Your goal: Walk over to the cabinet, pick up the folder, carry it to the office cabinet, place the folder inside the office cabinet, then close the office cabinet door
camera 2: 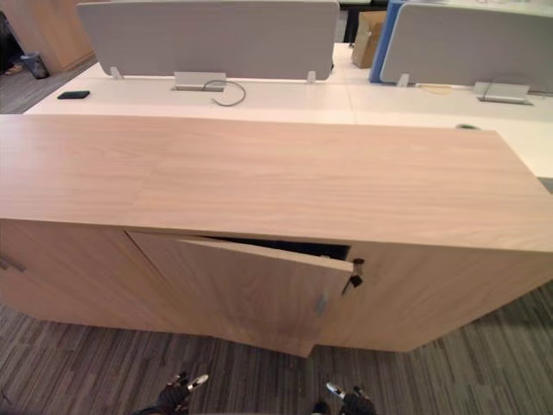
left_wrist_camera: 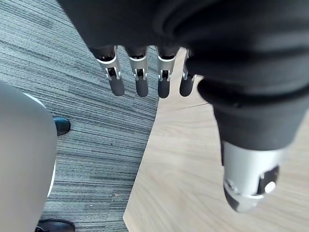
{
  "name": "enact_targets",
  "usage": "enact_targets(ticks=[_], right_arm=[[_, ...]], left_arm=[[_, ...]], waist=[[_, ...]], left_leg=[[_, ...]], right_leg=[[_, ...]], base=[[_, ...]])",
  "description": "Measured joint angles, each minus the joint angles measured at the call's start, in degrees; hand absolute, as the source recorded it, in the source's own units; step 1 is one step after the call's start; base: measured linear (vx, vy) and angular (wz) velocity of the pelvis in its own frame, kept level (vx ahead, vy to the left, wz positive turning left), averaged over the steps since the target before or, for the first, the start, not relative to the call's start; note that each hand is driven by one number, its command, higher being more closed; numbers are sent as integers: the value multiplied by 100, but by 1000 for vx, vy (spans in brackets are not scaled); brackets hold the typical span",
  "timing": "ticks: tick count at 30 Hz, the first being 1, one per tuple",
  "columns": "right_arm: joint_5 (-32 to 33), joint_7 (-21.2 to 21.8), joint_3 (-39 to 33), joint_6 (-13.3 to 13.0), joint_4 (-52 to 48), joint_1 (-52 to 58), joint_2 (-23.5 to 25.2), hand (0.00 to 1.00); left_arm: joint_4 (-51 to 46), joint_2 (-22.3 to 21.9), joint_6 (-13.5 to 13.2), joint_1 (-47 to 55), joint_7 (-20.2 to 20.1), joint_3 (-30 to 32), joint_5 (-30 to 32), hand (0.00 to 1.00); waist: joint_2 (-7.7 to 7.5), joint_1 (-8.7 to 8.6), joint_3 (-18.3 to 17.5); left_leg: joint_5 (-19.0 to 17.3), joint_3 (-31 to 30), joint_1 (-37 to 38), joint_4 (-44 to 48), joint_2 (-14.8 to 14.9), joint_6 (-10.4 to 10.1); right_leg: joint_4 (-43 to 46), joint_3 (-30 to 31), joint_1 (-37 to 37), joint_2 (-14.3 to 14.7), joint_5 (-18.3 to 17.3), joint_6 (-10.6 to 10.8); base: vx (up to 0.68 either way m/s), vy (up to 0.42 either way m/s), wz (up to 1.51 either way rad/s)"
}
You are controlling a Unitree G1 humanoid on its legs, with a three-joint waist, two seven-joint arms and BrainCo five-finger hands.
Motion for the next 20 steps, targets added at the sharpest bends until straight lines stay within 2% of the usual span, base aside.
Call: enact_targets(ticks=[7, 15, 20], right_arm=[[37, 54, 13, -30, 1, 26, -1, 0], [35, 55, 271, -46, -15, 28, -18, 0], [37, 55, 291, -46, -17, 30, -5, 0]], left_arm=[[52, 0, 25, -37, -55, -51, 78, 0], [92, 240, 36, -311, -102, -1298, 548, 0], [101, 288, 30, -297, -84, -1308, 266, 0]], waist=[[-15, -15, -35], [-75, -38, -62], [-100, -36, -68]], left_leg=[[-1, 75, 25, -51, 6, -1], [-7, 79, -10, -66, 7, -1], [-17, 83, -7, -67, 6, 2]], right_leg=[[-1, 61, -13, 16, 0, 0], [-2, 60, -58, 20, -1, 2], [-2, 60, -60, 20, -2, 3]], base=[[-6, 7, -5], [0, 0, 0], [0, 0, 0]])
